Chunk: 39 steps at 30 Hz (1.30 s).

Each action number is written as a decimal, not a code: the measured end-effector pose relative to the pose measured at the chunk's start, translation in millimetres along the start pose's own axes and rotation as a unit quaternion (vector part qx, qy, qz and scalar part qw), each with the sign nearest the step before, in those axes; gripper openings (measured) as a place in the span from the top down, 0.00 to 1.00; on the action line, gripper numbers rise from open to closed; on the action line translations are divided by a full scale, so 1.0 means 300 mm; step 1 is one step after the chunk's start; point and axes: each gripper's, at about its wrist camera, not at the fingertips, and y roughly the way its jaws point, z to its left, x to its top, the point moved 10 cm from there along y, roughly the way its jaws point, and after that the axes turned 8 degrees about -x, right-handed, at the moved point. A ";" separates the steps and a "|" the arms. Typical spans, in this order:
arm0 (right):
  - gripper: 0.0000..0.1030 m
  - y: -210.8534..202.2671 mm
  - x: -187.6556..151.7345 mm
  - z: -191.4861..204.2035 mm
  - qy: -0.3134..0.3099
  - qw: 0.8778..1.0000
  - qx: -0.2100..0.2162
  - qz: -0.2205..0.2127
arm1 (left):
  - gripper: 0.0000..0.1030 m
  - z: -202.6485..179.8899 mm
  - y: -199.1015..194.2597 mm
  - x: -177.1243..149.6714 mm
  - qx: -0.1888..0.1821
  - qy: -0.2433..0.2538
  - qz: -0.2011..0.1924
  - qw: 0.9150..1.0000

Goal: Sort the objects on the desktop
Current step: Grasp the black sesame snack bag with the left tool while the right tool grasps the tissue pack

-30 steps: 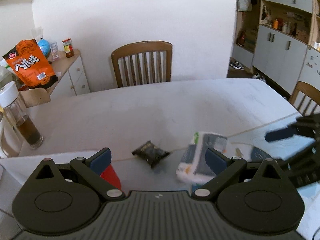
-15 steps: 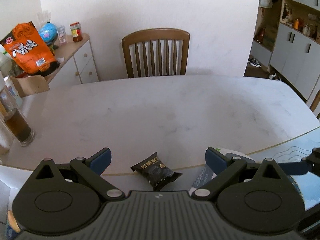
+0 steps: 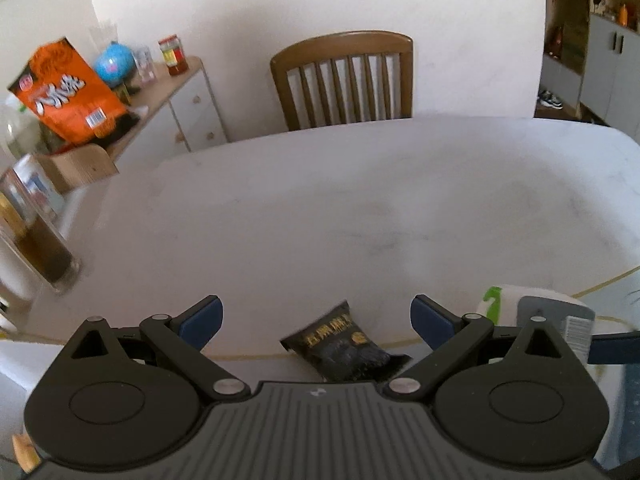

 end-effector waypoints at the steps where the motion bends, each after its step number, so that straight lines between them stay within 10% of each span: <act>1: 0.21 0.006 0.000 -0.002 0.001 1.000 0.000 0.001 | 0.02 -0.007 -0.006 0.013 0.000 0.006 -0.013 1.000; 30: 0.23 0.113 -0.029 -0.062 0.020 1.000 -0.015 0.017 | 0.03 -0.022 0.168 -0.100 -0.048 -0.087 0.066 0.993; 39: 0.36 0.120 -0.047 -0.072 0.040 0.999 -0.010 0.011 | 0.41 -0.025 0.133 -0.089 -0.050 -0.086 0.043 0.994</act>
